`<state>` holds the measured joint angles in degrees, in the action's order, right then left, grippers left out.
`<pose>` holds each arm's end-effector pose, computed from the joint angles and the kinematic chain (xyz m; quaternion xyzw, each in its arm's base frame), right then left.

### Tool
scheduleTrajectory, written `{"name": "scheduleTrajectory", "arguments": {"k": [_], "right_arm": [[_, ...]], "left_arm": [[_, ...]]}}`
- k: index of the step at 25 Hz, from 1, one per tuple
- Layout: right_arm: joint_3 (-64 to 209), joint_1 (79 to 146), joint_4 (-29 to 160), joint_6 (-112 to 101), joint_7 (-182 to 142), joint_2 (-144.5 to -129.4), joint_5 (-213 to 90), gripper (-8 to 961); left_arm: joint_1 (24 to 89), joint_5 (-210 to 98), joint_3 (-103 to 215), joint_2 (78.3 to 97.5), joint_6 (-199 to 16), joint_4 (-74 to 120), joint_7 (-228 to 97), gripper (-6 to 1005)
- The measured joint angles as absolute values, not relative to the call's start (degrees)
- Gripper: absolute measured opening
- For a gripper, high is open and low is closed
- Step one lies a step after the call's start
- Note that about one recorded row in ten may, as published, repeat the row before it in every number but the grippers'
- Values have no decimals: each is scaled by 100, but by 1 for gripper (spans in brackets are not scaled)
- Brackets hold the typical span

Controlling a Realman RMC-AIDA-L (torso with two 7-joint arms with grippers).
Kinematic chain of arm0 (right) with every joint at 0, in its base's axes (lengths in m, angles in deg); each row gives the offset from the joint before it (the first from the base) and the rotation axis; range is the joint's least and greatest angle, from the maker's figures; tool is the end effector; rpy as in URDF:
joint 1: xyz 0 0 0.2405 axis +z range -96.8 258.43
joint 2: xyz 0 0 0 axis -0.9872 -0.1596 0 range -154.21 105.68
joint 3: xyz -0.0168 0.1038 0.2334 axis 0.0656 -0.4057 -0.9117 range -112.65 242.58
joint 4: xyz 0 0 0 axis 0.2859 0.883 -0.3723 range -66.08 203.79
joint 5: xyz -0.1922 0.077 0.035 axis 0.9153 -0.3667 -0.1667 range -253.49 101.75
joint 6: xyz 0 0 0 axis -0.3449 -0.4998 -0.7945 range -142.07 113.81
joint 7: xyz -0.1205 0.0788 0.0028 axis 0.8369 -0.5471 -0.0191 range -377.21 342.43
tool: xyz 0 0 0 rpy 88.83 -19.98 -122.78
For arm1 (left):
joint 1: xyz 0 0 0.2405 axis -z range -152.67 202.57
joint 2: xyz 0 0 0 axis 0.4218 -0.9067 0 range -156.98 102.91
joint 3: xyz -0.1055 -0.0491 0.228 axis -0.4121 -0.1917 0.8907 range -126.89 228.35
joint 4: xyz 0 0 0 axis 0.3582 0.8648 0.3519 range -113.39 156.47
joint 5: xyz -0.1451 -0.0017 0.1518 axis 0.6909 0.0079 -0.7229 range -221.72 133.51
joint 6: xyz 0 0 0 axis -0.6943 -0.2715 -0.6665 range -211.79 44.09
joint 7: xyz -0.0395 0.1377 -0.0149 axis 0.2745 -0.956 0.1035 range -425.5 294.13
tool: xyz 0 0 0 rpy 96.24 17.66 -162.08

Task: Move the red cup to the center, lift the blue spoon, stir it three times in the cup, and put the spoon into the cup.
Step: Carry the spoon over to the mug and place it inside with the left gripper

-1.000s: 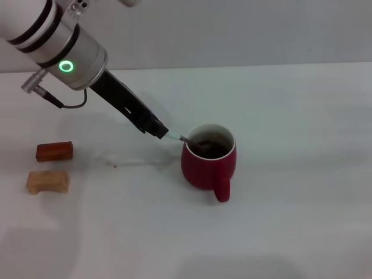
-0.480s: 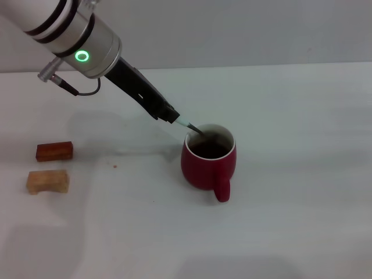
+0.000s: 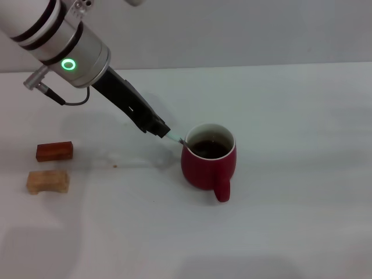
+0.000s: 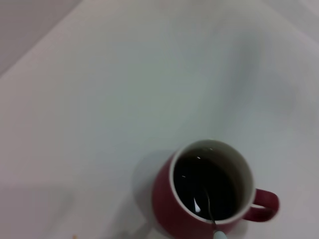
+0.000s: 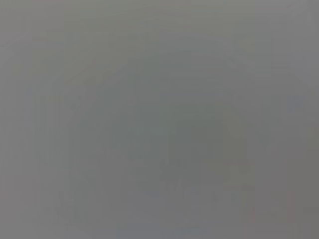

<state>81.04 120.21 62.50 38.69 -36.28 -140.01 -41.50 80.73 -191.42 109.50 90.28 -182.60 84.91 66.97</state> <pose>0.3495 0.4130 0.0993 -0.4914 0.3428 0.3444 0.7228 -0.1081 0.4037 0.0295 -0.9564 -0.2456 0.1218 0.1012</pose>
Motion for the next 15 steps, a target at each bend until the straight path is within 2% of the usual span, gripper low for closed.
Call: {"name": "scheduleTrajectory", "arguments": {"k": [15], "right_arm": [[8124,12064,6250,3772,-3620,-14013,-4150,482]], "left_arm": [[8118,-18805,10953,9083,-18035,8503,6488,137]]}}
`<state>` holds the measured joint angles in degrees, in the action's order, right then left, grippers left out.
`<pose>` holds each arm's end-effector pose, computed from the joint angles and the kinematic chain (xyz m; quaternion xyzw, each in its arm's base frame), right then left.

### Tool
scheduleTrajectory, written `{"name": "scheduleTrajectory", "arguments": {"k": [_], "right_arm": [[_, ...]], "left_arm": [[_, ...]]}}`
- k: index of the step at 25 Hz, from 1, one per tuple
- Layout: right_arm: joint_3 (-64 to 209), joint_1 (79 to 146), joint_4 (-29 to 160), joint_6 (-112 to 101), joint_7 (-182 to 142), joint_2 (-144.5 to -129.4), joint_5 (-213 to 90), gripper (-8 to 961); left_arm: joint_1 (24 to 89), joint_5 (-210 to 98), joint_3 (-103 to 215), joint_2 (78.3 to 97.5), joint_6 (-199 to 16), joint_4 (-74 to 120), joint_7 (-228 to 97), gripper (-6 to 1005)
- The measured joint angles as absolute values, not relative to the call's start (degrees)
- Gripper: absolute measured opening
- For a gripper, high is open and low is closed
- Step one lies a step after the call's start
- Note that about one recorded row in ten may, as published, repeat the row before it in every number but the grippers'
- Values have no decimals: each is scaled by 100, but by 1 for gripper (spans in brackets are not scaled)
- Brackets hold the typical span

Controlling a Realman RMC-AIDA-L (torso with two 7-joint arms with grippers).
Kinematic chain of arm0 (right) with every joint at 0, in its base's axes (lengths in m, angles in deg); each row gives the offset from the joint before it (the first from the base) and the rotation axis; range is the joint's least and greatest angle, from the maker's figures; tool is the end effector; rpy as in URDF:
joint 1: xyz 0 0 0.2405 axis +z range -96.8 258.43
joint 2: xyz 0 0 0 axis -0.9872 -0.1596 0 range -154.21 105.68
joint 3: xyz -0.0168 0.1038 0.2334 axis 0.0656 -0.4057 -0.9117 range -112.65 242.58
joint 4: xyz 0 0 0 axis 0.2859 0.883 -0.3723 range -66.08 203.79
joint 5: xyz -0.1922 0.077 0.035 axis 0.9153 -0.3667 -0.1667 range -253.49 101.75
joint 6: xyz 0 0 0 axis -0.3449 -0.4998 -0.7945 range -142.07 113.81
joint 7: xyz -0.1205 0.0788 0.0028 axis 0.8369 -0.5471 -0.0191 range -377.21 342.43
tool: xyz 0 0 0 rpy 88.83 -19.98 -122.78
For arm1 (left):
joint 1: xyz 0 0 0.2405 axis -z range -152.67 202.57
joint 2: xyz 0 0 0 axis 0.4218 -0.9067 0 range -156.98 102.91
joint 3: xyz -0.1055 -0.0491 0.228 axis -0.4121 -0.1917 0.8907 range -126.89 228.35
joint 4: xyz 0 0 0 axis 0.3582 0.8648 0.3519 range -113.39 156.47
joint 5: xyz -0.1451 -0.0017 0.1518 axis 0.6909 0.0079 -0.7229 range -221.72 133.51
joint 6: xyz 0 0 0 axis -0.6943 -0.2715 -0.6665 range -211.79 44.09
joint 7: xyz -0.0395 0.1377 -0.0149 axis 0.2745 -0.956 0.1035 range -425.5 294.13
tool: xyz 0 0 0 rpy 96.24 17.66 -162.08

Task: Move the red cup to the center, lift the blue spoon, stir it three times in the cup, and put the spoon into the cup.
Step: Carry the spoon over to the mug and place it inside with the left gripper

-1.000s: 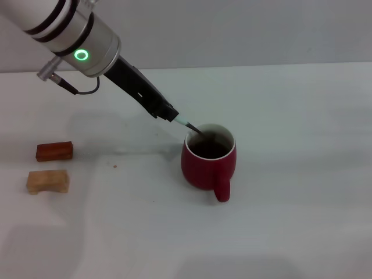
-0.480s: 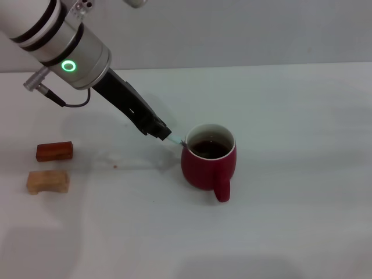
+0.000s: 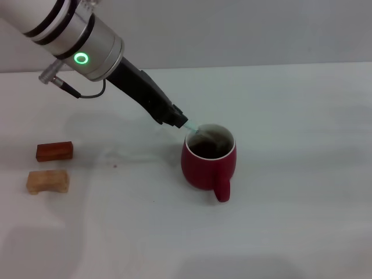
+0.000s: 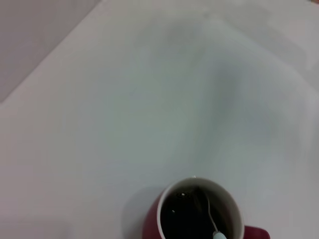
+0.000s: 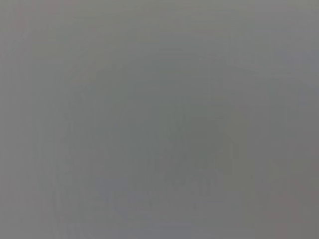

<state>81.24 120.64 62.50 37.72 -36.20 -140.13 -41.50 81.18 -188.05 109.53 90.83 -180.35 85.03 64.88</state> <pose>0.3477 0.4158 0.0963 -0.4954 0.3474 0.3415 0.7192 -0.0941 0.4063 0.0241 -0.9673 -0.2165 0.0873 0.0991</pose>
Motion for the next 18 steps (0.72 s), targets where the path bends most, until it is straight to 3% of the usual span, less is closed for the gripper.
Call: {"name": "scheduleTrajectory", "arguments": {"k": [18], "right_arm": [[8131,12111,6246,3772,-3620,-14054,-4126,483]], "left_arm": [[7931,-18988,10603,8956,-18201,8542,6448,138]]}}
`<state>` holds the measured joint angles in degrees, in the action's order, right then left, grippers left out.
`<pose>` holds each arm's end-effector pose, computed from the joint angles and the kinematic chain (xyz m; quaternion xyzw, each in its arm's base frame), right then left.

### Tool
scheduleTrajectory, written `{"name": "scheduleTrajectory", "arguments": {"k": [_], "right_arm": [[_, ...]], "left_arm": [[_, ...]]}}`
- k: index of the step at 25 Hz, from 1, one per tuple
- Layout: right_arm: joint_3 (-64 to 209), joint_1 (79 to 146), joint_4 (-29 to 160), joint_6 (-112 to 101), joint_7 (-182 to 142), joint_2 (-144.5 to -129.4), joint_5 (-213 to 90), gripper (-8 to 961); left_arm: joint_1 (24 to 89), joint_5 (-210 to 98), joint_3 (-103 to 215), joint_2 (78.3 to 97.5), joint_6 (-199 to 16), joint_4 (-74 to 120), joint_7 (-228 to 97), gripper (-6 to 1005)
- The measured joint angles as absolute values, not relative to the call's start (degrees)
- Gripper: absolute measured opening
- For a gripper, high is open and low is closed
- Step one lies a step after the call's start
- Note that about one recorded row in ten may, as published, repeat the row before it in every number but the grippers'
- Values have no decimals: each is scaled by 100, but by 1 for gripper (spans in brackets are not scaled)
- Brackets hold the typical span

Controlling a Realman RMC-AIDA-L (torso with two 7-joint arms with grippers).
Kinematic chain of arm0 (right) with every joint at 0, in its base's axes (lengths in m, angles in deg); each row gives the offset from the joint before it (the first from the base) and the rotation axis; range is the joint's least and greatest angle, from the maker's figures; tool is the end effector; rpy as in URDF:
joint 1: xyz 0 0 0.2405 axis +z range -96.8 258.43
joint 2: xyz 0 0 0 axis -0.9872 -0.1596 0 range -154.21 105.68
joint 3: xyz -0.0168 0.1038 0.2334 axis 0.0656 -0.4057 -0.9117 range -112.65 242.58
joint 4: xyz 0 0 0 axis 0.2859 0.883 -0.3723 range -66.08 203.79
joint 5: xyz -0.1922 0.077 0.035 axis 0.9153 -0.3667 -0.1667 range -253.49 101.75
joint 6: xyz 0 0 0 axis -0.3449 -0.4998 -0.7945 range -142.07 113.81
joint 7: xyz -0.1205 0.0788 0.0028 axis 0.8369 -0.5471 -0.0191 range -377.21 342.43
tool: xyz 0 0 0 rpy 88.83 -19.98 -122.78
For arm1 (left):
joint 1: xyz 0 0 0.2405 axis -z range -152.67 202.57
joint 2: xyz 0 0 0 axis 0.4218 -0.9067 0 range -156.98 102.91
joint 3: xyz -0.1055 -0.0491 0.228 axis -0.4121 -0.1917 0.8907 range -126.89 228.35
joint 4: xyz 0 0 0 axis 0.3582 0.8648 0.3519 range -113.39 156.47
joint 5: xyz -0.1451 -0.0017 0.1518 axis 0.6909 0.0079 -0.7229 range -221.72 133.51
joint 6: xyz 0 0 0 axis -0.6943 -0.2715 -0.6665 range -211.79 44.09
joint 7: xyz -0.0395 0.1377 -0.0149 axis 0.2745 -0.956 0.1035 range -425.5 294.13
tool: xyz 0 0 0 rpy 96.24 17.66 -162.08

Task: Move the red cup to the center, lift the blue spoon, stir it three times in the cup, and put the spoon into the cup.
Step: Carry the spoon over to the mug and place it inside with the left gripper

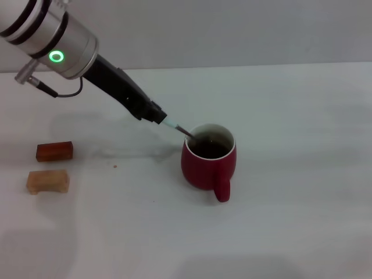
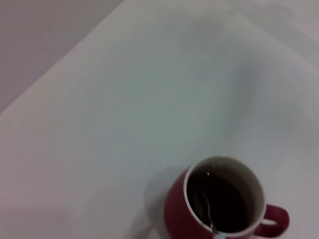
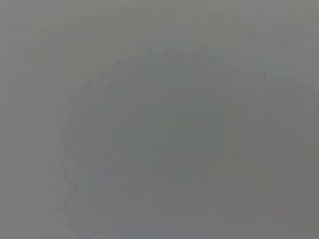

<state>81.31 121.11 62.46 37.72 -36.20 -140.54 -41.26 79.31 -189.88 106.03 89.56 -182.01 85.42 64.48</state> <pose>0.3430 0.4182 0.0923 -0.4997 0.3468 0.3443 0.7152 -0.1163 0.4074 0.0424 -0.9580 -0.2482 0.0892 0.1129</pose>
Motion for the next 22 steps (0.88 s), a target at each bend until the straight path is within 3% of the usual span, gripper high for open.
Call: {"name": "scheduleTrajectory", "arguments": {"k": [22], "right_arm": [[8131,12093,6253,3745,-3620,-14090,-4125,482]], "left_arm": [[8081,-18769,10654,9084,-18035,8421,6090,138]]}}
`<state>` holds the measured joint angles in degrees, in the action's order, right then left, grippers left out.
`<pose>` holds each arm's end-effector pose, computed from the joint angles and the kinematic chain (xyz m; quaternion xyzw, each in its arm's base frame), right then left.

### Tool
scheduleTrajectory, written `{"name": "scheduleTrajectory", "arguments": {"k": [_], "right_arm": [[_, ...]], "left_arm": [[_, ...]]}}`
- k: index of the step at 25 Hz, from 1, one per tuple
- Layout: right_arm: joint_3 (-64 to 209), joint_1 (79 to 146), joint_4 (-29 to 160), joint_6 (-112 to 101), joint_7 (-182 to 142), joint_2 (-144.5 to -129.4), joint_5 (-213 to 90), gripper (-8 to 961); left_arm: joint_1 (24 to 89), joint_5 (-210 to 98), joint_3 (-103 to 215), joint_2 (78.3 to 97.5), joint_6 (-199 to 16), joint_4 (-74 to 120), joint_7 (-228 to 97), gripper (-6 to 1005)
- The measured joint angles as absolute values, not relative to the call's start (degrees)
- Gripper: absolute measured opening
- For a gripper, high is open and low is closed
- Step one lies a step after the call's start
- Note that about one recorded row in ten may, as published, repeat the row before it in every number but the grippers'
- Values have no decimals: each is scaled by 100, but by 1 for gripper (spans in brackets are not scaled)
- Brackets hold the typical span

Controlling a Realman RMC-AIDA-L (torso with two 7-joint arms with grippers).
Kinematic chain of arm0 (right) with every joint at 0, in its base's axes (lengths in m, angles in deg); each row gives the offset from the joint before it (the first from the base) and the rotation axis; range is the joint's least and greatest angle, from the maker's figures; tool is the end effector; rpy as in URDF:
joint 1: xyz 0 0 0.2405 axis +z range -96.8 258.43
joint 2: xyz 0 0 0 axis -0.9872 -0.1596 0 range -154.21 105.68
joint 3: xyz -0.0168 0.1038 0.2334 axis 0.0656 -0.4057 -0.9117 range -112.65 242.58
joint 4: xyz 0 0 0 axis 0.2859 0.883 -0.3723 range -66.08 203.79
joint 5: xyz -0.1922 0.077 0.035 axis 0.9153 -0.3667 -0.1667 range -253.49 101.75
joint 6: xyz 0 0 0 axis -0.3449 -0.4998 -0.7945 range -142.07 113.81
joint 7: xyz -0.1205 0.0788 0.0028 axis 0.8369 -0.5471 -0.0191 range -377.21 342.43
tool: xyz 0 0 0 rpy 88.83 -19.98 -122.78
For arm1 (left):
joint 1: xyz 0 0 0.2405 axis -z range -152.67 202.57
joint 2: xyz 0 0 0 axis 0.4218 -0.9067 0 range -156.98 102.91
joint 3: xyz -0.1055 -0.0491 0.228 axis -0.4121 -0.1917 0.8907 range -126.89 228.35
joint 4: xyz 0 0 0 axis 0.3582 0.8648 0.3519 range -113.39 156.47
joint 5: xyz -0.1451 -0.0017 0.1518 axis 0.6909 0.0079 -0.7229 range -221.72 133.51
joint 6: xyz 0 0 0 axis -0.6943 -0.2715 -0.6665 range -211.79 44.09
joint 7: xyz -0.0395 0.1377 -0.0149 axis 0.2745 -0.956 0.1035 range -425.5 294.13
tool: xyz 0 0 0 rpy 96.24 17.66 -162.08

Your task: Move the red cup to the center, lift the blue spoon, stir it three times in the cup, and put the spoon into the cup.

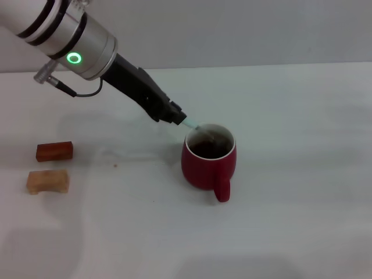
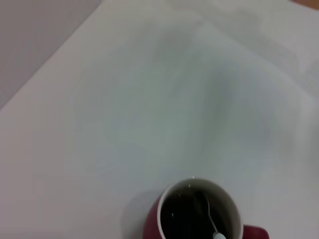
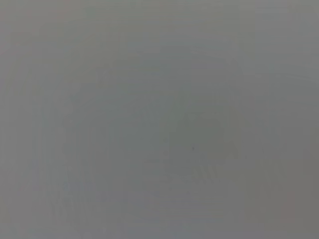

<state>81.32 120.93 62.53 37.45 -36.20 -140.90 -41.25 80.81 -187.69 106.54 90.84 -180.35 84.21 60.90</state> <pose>0.3441 0.4165 0.0881 -0.5003 0.3523 0.3422 0.7131 -0.0999 0.4080 0.0285 -0.9714 -0.2050 0.0699 0.0971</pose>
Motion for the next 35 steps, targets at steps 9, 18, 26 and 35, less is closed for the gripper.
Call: {"name": "scheduleTrajectory", "arguments": {"k": [9,18,26,35], "right_arm": [[8120,12086,6279,3745,-3620,-14107,-4143,481],[8118,12161,6279,3752,-3620,-14107,-4149,483],[8098,12203,6277,3769,-3619,-14107,-4151,483],[8098,12202,6279,3757,-3620,-14107,-4151,482]], "left_arm": [[8025,-18816,10643,9074,-17788,8316,6087,159],[8024,-18867,10762,9075,-17716,8271,6135,182],[8018,-18975,10881,9093,-17531,8268,6145,306],[7835,-18367,10621,9090,-17164,8413,5903,558]]}}
